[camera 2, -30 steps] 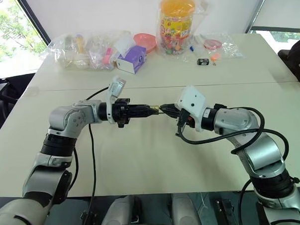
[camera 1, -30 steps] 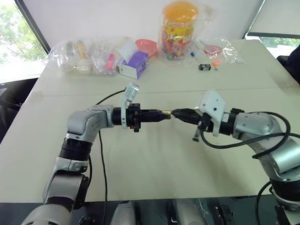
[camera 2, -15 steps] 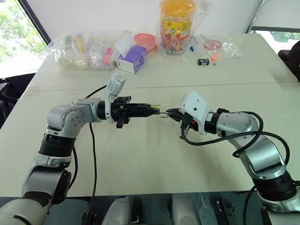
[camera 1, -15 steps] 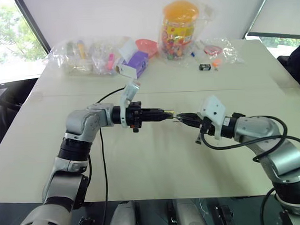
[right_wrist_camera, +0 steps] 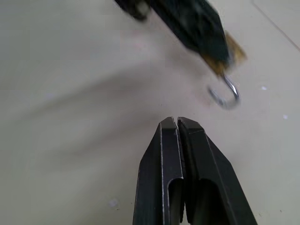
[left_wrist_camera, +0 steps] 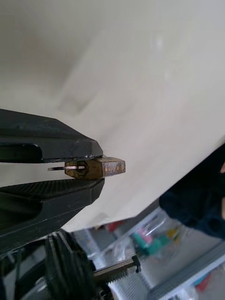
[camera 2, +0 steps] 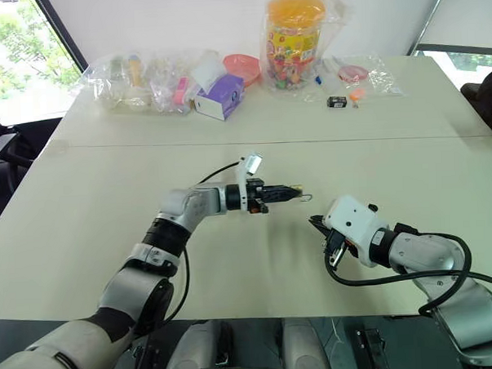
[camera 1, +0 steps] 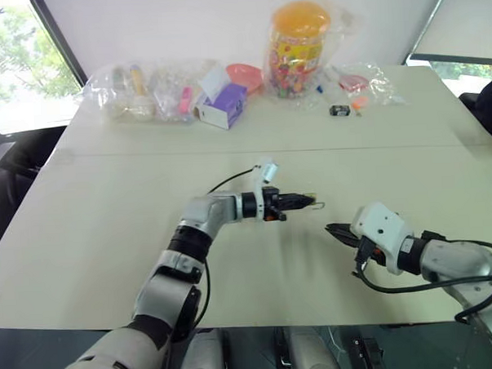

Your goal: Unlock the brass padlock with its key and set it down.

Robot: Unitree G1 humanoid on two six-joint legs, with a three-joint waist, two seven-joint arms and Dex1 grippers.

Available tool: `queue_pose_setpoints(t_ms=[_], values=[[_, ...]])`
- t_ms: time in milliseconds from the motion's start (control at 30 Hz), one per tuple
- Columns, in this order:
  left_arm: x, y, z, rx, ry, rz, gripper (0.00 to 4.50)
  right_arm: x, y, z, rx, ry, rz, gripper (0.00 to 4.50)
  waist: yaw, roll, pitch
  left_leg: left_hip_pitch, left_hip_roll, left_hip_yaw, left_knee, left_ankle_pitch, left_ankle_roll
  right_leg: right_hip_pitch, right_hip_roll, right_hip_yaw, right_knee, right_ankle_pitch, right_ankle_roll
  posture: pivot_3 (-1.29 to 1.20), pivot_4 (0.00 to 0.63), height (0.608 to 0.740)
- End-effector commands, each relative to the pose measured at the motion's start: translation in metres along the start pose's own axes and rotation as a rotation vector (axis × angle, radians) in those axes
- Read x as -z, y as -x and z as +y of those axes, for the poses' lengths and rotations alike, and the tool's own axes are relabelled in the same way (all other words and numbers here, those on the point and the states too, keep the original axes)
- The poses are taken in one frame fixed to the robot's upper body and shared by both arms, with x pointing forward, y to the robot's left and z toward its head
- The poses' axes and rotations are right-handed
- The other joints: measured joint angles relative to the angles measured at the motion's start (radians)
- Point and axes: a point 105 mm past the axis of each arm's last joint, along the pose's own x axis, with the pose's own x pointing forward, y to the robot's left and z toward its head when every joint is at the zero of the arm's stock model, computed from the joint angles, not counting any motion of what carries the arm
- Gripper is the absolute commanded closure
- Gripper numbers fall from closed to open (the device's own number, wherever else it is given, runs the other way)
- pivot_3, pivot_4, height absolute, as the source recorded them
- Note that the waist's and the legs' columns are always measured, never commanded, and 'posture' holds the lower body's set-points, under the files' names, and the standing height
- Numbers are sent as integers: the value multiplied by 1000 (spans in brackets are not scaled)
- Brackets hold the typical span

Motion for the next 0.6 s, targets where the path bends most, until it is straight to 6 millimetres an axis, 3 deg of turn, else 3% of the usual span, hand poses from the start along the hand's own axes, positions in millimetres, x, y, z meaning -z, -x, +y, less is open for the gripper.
queue_pose_setpoints(t_ms=[33, 200, 400, 500, 600], values=[[4, 2, 12, -61, -44, 18, 4500, -12, 4, -1, 60, 30, -26, 4430, -4, 0, 0, 0, 1, 0, 0, 0, 0, 0, 1, 0, 0, 0, 0, 0, 150, 740], [7, 9, 28, -140, -136, 18, 4500, -14, 6, 2, 93, 28, -26, 4430, -5, 0, 0, 0, 1, -1, 0, 0, 0, 0, 1, 0, 0, 0, 0, 0, 150, 740], [9, 30, 34, -144, -257, 27, 1655, -13, 8, 2, 109, 24, -17, 4500, 3, 0, 0, 0, 1, -1, 0, 0, 0, 0, 0, 0, 0, 0, 0, 0, 150, 740], [1, 47, 28, -108, -315, 3, 178, -12, 11, -1, 114, 30, -5, 4500, -1, 0, 0, 0, 1, -1, 0, 0, 0, 0, 0, 0, 0, 0, 0, 0, 150, 740], [-5, 71, 16, -69, -378, 0, 30, -10, 17, -4, 112, 38, 11, 4500, -9, 1, 0, 0, 5, -1, 0, 0, 0, 0, 1, 0, 1, 0, 0, 0, 150, 740]])
